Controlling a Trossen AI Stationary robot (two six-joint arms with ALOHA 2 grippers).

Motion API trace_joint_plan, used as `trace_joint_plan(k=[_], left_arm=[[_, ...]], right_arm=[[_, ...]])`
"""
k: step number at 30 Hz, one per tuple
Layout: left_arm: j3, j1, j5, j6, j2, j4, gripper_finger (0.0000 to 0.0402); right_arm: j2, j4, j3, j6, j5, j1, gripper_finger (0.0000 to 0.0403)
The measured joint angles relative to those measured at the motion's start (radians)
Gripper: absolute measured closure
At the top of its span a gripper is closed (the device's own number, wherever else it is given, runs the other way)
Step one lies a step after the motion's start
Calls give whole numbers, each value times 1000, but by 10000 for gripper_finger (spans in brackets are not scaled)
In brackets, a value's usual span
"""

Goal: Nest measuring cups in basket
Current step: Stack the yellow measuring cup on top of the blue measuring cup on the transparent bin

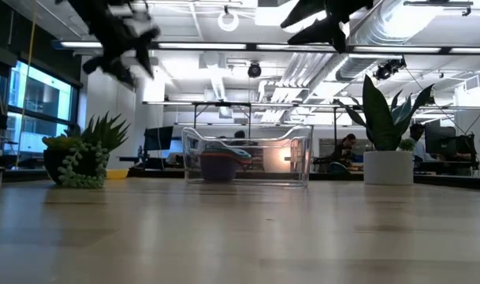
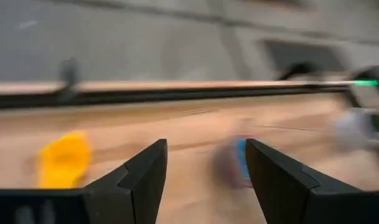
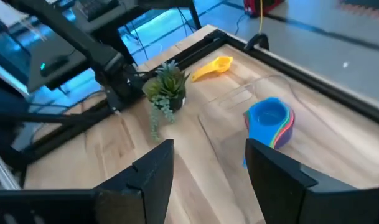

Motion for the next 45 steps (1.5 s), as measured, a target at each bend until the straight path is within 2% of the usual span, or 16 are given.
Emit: trace_joint_plan(k=[3,7,11,20,27,37,41,45], left_arm=[[0,111,45,-4,95,-94,197],[0,201,107,13,229,-192,197],[0,240,128,31,346,-219,197],[0,287,116,145,551,-151,197],[1,312,69,224,629,-78,197],[2,357,91,328,710,-52,200],[2,357,94,367,721,-29,229],[2,356,86,409,721,-24,300]], right_arm=[[0,-14,2,-55,-12,-11,215],[4,-46,-9,-61,-17,-19,215],[6,-79,-31,-57,-22,-19,215],[6,-106,-63,-60,-49,-19,215],[6,-102,-63,-34,-16,-19,215],[6,-97,-63,34,67,-19,215],[6,-97,-63,60,97,-19,215],[6,-94,-63,83,125,-19,214]])
